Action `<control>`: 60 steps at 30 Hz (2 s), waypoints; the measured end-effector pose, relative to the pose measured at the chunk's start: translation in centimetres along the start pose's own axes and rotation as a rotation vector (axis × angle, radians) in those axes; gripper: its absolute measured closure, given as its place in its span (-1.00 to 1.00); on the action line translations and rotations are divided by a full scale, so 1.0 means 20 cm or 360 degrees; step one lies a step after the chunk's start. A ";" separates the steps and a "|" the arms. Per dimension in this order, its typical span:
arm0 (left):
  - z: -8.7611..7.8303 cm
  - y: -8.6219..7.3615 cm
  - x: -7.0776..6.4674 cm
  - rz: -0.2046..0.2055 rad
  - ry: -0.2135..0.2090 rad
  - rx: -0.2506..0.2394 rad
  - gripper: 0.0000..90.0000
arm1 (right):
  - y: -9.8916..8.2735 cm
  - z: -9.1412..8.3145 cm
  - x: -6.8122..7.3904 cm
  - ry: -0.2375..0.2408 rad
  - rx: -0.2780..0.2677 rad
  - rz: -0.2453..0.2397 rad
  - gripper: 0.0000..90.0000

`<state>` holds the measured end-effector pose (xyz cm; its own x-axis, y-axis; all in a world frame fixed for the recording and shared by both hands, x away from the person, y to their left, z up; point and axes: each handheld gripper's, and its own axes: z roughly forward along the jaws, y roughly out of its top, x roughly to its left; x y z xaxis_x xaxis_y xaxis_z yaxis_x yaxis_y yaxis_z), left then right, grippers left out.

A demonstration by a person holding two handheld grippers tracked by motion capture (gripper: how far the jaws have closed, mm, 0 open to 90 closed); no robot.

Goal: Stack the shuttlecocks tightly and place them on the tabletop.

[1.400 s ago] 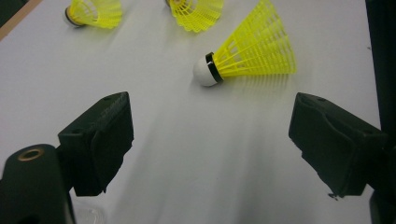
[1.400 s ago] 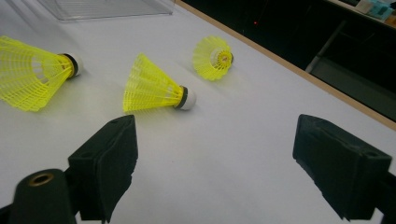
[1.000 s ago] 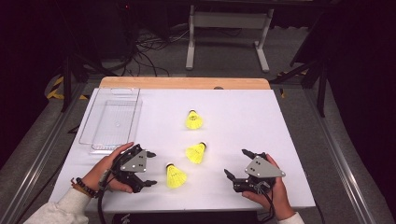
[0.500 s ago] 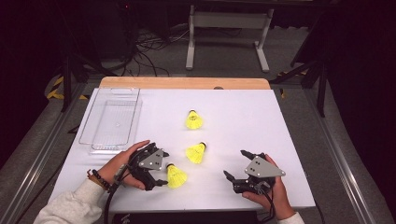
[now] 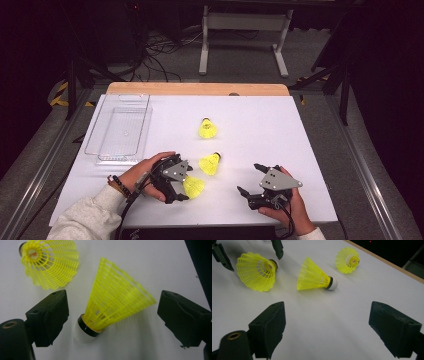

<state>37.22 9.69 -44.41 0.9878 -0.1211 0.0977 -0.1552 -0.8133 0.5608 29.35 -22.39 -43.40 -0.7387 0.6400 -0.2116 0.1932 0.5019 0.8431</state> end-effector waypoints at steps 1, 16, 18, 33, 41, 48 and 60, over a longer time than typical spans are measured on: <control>0.01 0.00 0.00 -0.0001 -0.0007 0.0010 -0.75 | 0.00 0.00 0.00 0.0013 0.0000 -0.0001 -0.66; 0.07 0.03 0.01 0.0051 0.0028 0.0150 -0.40 | -0.01 0.02 0.01 0.0054 0.0051 -0.0010 -0.66; 0.06 0.02 0.00 0.0060 0.0046 0.0151 -0.35 | -0.01 0.02 0.01 0.0052 0.0053 -0.0011 -0.65; 0.01 0.01 -0.04 0.0128 0.0192 0.0193 0.02 | -0.01 0.01 0.00 0.0028 0.0037 -0.0015 -0.65; -0.05 -0.05 -0.04 0.0106 0.0278 0.0265 0.07 | -0.01 0.00 -0.01 0.0013 0.0034 -0.0001 -0.65; -0.10 -0.11 -0.03 0.0072 0.0368 0.0324 0.10 | -0.02 0.00 -0.02 -0.0001 0.0029 0.0006 -0.65; -0.08 -0.12 -0.02 0.0015 0.0393 0.0350 -0.01 | -0.02 0.00 -0.02 0.0014 0.0044 0.0007 -0.65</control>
<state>37.27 12.58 -44.57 0.9496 -0.0095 0.3134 -0.1316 -0.9193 0.3708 29.60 -22.83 -43.76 -0.7436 0.6370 -0.2034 0.2143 0.5151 0.8299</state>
